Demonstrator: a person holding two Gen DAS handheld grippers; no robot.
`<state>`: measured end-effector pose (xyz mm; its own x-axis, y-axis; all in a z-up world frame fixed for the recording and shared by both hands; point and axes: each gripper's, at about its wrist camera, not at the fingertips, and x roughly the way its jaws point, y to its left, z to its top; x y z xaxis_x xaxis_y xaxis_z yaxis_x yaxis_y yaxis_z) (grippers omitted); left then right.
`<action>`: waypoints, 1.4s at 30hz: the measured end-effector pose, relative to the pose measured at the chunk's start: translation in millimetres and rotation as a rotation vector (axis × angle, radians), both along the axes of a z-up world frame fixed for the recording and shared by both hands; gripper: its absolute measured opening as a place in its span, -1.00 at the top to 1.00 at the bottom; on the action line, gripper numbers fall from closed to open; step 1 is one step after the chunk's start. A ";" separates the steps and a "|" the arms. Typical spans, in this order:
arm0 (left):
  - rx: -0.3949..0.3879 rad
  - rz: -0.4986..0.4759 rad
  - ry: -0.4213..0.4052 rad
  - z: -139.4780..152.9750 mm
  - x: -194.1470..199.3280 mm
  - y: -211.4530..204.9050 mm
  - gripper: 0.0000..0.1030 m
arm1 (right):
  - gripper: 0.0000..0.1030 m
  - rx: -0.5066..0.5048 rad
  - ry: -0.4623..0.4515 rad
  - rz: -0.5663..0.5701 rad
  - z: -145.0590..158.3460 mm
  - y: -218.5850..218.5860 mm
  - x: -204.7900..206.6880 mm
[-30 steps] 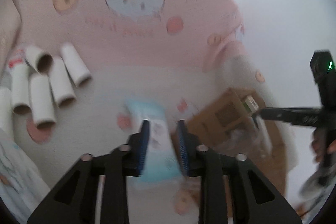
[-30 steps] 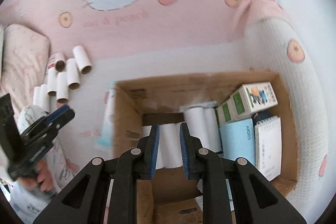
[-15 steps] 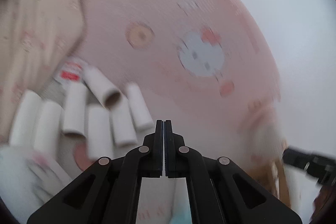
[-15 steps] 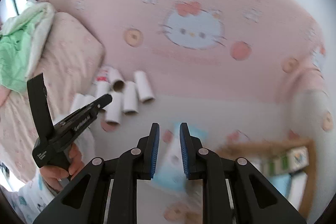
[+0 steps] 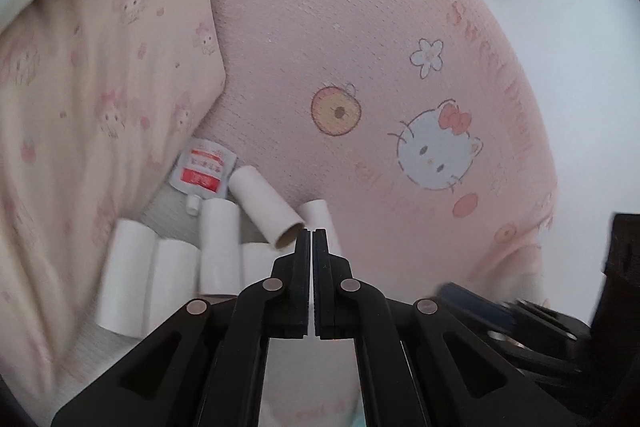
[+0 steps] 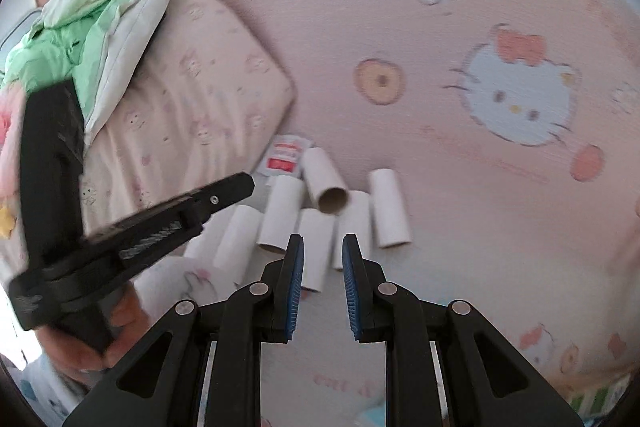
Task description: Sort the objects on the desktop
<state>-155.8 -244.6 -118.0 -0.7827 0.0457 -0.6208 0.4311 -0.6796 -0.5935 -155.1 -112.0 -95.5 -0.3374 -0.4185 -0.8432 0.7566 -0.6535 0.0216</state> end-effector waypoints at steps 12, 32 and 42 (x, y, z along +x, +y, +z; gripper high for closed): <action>0.118 -0.013 -0.234 -40.2 17.7 -87.9 1.00 | 0.70 0.026 -0.189 0.100 -54.4 -75.3 -15.7; 0.402 -0.012 -0.409 -130.9 19.1 -123.7 0.21 | 0.67 0.164 -0.390 0.223 -128.2 -136.1 -13.8; 0.390 -0.023 -0.472 -142.3 10.8 -120.2 0.09 | 0.67 0.173 -0.406 0.234 -140.1 -139.7 -13.3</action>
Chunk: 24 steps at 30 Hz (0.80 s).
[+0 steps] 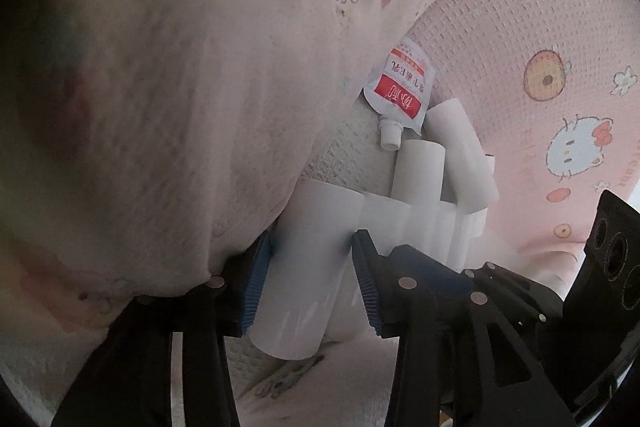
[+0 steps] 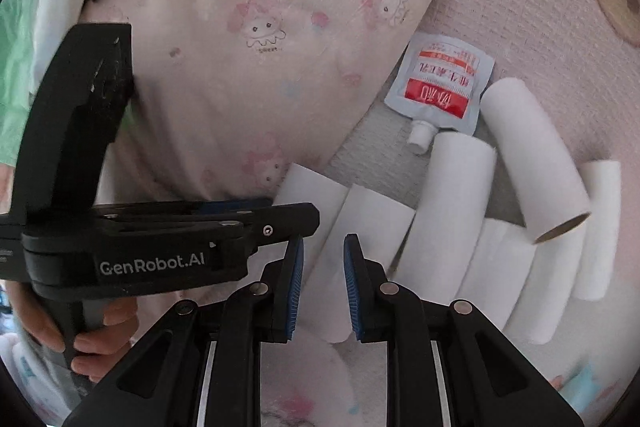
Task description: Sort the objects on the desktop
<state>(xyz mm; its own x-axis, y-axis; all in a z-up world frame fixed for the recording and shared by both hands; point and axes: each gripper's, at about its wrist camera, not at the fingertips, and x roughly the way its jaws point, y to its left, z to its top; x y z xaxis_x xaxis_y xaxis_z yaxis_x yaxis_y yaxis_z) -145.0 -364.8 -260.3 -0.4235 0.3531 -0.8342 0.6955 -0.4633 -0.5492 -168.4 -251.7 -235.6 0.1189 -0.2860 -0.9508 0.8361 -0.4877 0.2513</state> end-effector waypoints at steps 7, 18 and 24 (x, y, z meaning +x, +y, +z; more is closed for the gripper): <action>0.006 -0.006 0.019 -0.6 1.7 1.1 0.12 | 0.67 -0.040 -0.062 -0.020 -2.1 12.1 -9.1; -0.016 0.013 0.265 35.4 3.9 0.8 0.15 | -0.19 -0.190 -0.079 -0.043 14.3 39.3 -8.4; -0.106 -0.030 0.314 62.1 -4.7 12.6 0.19 | -0.14 -0.225 -0.017 -0.041 29.1 53.6 -3.8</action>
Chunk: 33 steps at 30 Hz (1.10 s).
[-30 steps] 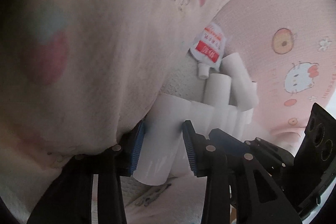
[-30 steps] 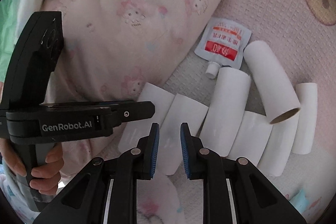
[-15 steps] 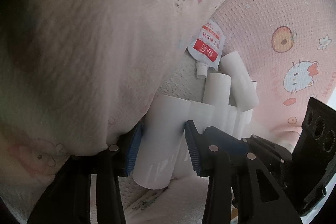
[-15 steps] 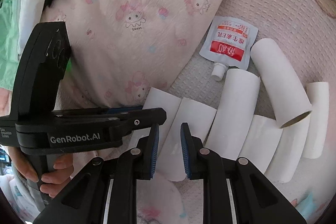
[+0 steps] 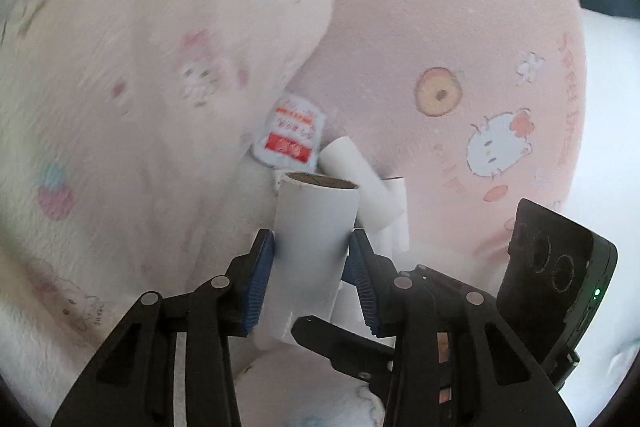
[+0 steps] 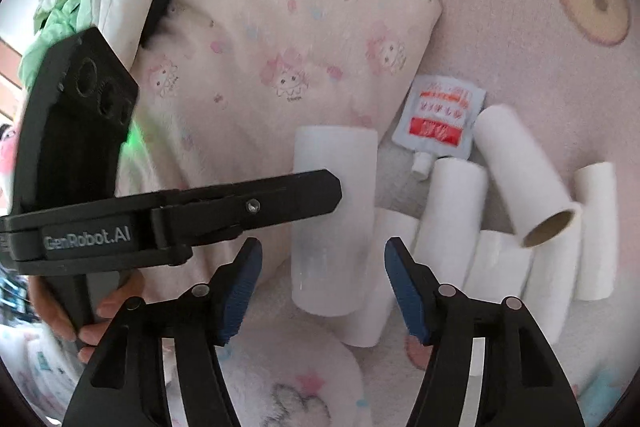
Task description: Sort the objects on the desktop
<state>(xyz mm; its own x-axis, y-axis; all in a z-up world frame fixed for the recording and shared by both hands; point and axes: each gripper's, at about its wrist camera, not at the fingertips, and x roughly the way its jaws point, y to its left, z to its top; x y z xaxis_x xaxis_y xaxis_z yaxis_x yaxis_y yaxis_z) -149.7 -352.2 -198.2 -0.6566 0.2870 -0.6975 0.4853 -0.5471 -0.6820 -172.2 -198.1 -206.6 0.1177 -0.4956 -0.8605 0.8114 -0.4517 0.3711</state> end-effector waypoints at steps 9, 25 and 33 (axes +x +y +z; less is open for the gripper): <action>0.029 -0.036 0.083 21.8 -8.9 29.1 0.65 | 0.24 0.008 0.105 -0.082 26.8 47.9 -1.3; 0.117 -0.284 -0.041 3.0 -51.4 137.7 0.61 | 0.58 0.073 0.124 -0.185 4.2 119.2 22.1; 0.030 -0.321 -0.096 11.3 -52.2 157.4 0.61 | 0.57 0.039 0.099 -0.282 2.5 165.6 13.0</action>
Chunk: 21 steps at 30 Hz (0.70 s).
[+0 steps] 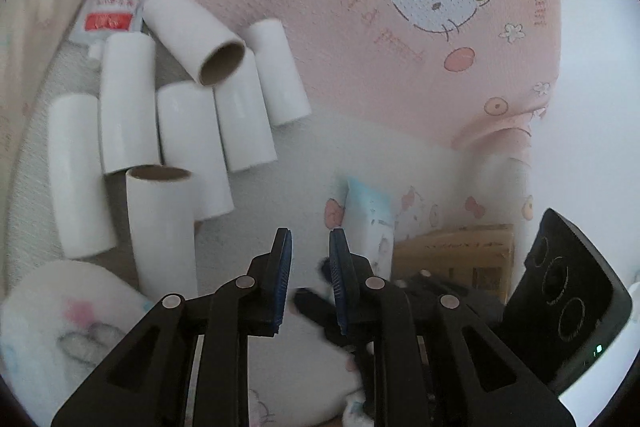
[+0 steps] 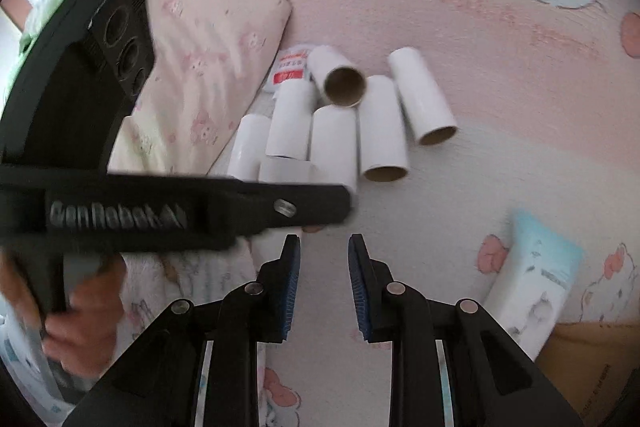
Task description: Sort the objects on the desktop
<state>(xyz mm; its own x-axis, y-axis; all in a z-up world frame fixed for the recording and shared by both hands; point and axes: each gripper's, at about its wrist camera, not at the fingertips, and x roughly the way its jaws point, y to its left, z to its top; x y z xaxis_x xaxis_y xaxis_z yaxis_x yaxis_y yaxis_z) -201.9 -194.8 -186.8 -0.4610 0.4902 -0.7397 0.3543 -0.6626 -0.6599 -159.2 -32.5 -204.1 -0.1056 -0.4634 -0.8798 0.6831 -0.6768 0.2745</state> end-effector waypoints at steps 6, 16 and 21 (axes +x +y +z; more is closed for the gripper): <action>-0.065 0.024 0.000 16.6 1.5 -24.0 0.57 | 0.57 -0.052 -0.015 -0.078 5.5 13.3 -11.6; -0.078 0.110 -0.070 6.3 6.4 -67.9 0.22 | 0.56 -0.007 -0.015 -0.007 -12.0 -21.4 -8.2; -0.057 0.109 -0.128 -12.7 7.1 -83.9 0.19 | 0.56 0.049 -0.036 0.028 -32.8 -43.5 -6.6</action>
<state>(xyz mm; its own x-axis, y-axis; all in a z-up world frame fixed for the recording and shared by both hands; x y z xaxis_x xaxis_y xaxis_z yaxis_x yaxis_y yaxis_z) -194.8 -278.7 -199.6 -0.4092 0.3979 -0.8211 0.5053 -0.6506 -0.5670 -165.8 -76.0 -236.8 -0.0609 -0.4219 -0.9046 0.6924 -0.6707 0.2661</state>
